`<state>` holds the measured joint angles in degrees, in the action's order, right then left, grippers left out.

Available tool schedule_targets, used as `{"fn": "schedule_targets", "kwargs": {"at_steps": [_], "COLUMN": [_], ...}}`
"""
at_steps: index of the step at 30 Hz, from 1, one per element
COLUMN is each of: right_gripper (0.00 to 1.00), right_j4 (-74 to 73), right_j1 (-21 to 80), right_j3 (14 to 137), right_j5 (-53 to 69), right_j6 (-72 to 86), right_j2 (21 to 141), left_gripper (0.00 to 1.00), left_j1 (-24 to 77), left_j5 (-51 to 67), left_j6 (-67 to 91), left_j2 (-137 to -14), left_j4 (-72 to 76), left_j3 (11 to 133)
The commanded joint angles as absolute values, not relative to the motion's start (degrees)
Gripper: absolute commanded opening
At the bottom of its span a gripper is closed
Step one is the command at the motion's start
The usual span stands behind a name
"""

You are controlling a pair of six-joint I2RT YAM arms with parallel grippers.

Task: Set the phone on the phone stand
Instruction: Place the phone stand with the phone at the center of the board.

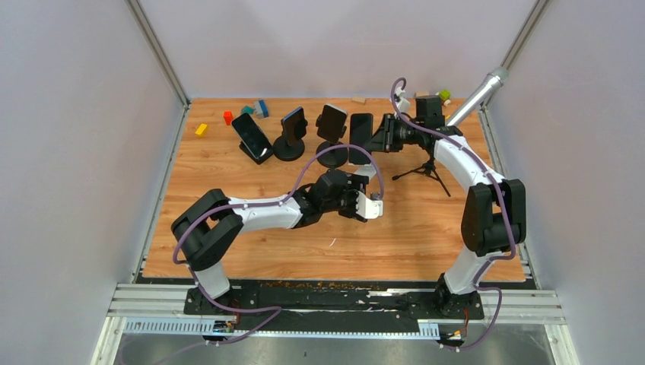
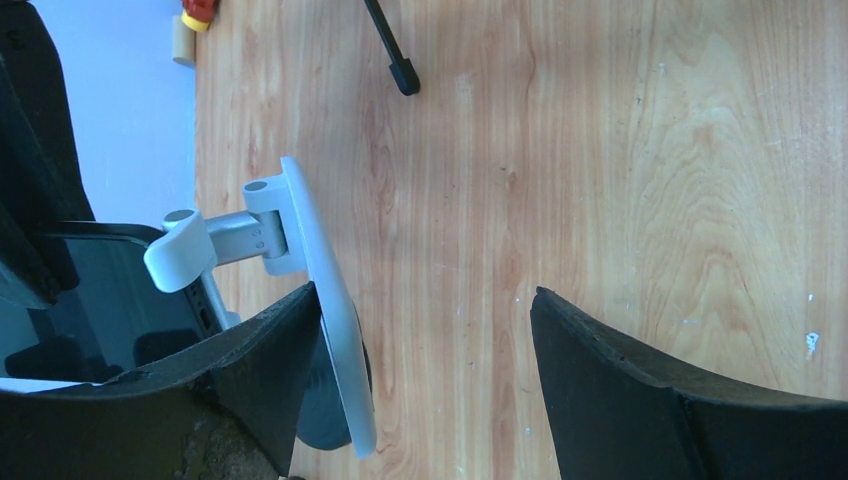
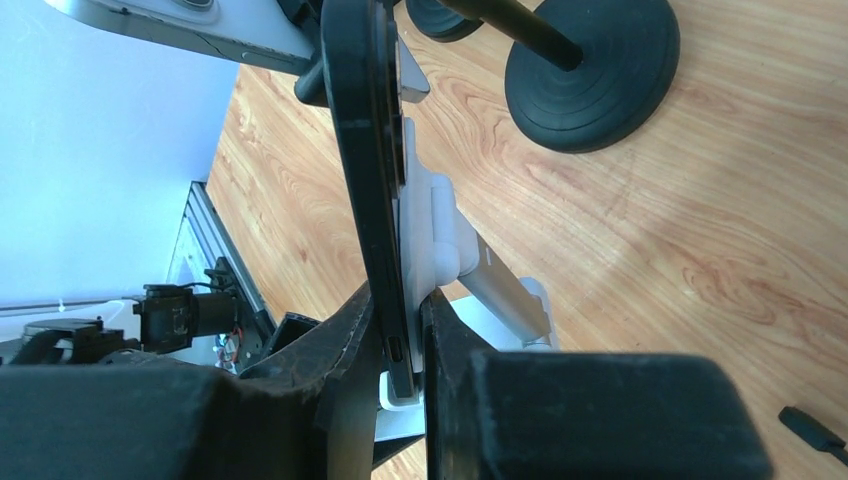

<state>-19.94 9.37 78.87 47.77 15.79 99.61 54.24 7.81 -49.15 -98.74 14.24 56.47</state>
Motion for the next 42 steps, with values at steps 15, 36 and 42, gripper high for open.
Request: {"fn": "schedule_targets", "kwargs": {"at_steps": [15, 36, 42], "right_gripper": [0.0, 0.0, 0.0], "right_j4": [-3.11, -2.64, -2.55], "right_j1": [9.12, 9.41, 10.08], "right_j3": [74.09, 73.3, 75.85], "right_j5": [49.83, 46.44, 44.06], "right_j6": [30.63, 20.34, 15.07], "right_j2": [90.65, 92.25, 94.95], "left_gripper": [0.85, 1.0, 1.0], "left_j1": [57.92, 57.96, 57.93], "left_j5": [-4.3, -5.36, 0.16], "left_j6": [-47.05, -43.66, -41.71], "left_j2": [-104.83, -96.42, -87.63], "left_j4": [20.2, 14.36, 4.83], "left_j3": [50.02, 50.64, 50.87]}}
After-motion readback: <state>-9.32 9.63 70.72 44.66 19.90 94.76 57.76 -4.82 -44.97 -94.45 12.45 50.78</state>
